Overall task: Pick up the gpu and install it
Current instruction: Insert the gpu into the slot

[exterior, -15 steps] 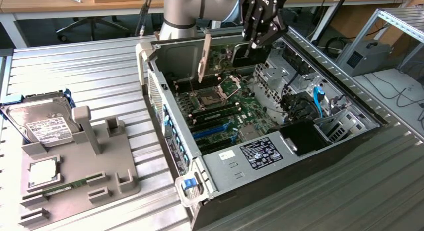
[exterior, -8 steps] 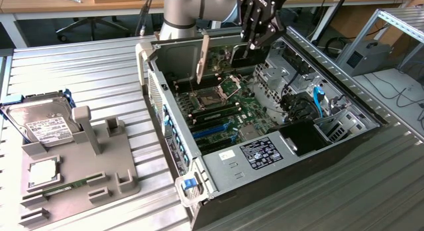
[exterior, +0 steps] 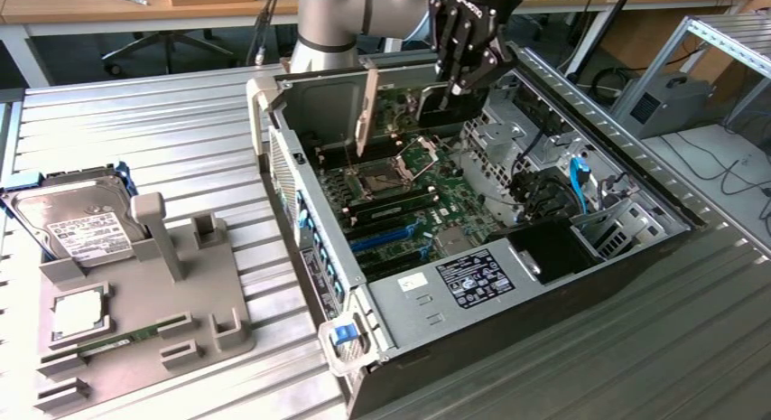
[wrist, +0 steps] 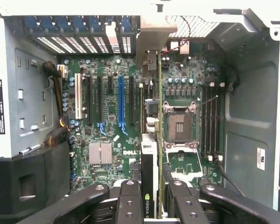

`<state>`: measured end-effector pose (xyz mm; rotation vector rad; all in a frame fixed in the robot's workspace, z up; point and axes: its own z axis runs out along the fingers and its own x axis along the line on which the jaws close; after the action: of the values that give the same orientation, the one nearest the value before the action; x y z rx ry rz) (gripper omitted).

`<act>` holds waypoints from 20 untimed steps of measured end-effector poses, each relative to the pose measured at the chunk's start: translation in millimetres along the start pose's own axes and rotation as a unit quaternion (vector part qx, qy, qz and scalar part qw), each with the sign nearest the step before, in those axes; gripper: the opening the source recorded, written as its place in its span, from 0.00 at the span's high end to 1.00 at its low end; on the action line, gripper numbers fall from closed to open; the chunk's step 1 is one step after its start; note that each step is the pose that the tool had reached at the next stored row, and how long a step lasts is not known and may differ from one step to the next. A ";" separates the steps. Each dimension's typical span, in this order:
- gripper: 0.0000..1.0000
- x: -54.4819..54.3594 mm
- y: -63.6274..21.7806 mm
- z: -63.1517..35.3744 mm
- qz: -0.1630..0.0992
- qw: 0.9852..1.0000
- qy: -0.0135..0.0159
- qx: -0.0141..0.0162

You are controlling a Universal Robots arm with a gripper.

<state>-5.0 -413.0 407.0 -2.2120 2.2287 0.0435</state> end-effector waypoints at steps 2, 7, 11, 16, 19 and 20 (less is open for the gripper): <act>0.73 0.0 0.4 0.3 0.000 1.000 0.000 0.000; 0.73 0.0 1.6 1.0 0.000 1.000 0.000 0.000; 0.73 0.0 2.4 1.4 0.000 1.000 0.000 0.000; 0.73 0.1 3.8 2.2 0.000 1.000 0.000 0.000; 0.73 0.1 4.4 2.5 0.000 1.000 0.000 0.000; 0.73 0.1 4.6 2.7 0.000 1.000 0.000 0.000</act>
<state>-9.6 -413.0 404.5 -2.2122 2.2287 0.0431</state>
